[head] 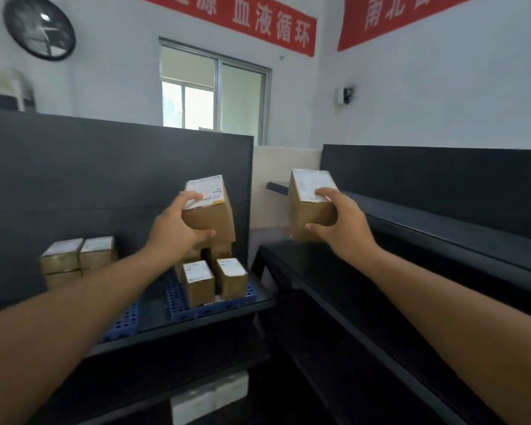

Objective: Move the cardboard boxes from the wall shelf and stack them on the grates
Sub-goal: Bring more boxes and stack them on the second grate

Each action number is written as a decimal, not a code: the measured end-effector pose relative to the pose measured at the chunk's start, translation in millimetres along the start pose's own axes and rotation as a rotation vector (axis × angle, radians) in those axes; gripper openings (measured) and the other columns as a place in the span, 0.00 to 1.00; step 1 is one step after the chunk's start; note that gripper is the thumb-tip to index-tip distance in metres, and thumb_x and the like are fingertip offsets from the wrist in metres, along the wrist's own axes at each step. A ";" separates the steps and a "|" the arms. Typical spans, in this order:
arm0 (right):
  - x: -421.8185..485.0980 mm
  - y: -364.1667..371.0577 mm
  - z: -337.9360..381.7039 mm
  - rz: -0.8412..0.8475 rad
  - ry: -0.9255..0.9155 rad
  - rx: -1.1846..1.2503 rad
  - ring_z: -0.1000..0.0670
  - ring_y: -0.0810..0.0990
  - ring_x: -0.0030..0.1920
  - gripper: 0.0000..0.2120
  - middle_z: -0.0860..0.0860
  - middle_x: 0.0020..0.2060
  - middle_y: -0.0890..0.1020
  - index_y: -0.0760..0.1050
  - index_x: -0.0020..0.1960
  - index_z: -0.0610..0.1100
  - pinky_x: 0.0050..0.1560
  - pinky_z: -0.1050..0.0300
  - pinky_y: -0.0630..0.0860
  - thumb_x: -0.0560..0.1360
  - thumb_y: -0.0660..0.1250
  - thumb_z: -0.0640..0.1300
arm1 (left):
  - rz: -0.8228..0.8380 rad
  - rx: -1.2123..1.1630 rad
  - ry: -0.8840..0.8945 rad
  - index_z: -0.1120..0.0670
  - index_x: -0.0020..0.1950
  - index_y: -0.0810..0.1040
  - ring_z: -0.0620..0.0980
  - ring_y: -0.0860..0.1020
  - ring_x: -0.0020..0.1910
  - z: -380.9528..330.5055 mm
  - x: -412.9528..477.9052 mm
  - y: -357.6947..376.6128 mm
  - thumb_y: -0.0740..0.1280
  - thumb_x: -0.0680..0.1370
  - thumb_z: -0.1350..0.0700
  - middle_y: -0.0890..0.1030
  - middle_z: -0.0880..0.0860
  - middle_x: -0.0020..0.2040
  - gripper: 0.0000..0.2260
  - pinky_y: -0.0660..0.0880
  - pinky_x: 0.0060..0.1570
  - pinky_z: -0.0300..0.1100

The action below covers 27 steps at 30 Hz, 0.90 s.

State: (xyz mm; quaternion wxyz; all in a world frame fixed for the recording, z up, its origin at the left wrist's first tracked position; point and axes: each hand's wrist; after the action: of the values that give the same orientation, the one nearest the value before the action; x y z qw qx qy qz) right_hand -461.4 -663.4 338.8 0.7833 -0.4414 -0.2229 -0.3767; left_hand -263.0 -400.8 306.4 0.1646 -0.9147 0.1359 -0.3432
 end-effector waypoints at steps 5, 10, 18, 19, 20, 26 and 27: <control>20.9 77.0 -7.0 0.044 0.009 0.088 0.57 0.68 0.57 0.32 0.50 0.66 0.71 0.68 0.66 0.61 0.45 0.76 0.60 0.68 0.78 0.46 | -0.035 0.079 -0.092 0.30 0.59 0.68 0.39 0.76 0.45 49.6 -0.5 -14.6 0.81 0.66 0.50 0.77 0.46 0.56 0.31 0.72 0.34 0.32; 41.0 147.0 -35.9 0.129 0.013 0.148 0.56 0.68 0.58 0.32 0.51 0.66 0.71 0.67 0.66 0.62 0.49 0.71 0.64 0.68 0.78 0.45 | -0.013 0.129 -0.158 0.32 0.59 0.68 0.43 0.77 0.45 98.1 9.9 6.1 0.80 0.66 0.53 0.76 0.48 0.58 0.31 0.73 0.28 0.27; 79.4 253.1 -120.8 0.325 0.028 0.210 0.58 0.66 0.57 0.32 0.52 0.69 0.66 0.65 0.64 0.66 0.43 0.75 0.64 0.69 0.77 0.45 | 0.044 0.255 -0.249 0.32 0.60 0.68 0.44 0.79 0.44 171.2 53.0 71.1 0.77 0.68 0.57 0.75 0.48 0.61 0.30 0.78 0.34 0.35; 85.3 264.7 -131.9 0.347 0.030 0.220 0.58 0.67 0.57 0.32 0.52 0.69 0.66 0.65 0.63 0.67 0.42 0.75 0.64 0.69 0.77 0.45 | 0.044 0.269 -0.253 0.32 0.60 0.68 0.44 0.79 0.45 178.6 59.6 80.5 0.77 0.68 0.58 0.75 0.47 0.62 0.30 0.78 0.35 0.35; 90.9 276.2 -142.3 0.366 0.029 0.228 0.58 0.67 0.57 0.32 0.53 0.68 0.66 0.65 0.63 0.67 0.41 0.75 0.64 0.70 0.77 0.45 | 0.044 0.277 -0.257 0.33 0.60 0.68 0.44 0.79 0.47 186.3 65.8 89.9 0.77 0.68 0.57 0.74 0.47 0.62 0.30 0.76 0.36 0.34; 104.4 335.8 -182.4 0.480 0.044 0.303 0.60 0.69 0.52 0.31 0.53 0.67 0.65 0.65 0.62 0.68 0.39 0.75 0.68 0.70 0.76 0.44 | 0.032 0.301 -0.327 0.38 0.64 0.70 0.45 0.75 0.56 230.4 85.4 131.7 0.78 0.68 0.56 0.73 0.47 0.64 0.31 0.71 0.42 0.28; 103.6 343.2 -186.3 0.499 0.045 0.318 0.61 0.70 0.50 0.31 0.53 0.67 0.65 0.64 0.61 0.69 0.39 0.74 0.69 0.70 0.76 0.45 | 0.032 0.314 -0.336 0.38 0.65 0.70 0.45 0.73 0.58 236.6 85.8 134.5 0.79 0.67 0.56 0.72 0.46 0.65 0.31 0.70 0.45 0.29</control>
State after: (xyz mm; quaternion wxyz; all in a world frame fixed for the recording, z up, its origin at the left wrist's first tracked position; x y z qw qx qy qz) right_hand -124.3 -752.2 134.6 0.9158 -0.3456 -0.1464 -0.1427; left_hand -59.7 -504.9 135.4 0.3305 -0.9199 0.0660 -0.2003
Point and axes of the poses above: each hand's wrist, its own x-axis towards the middle knuckle, its own y-axis out of the palm, z = x × y
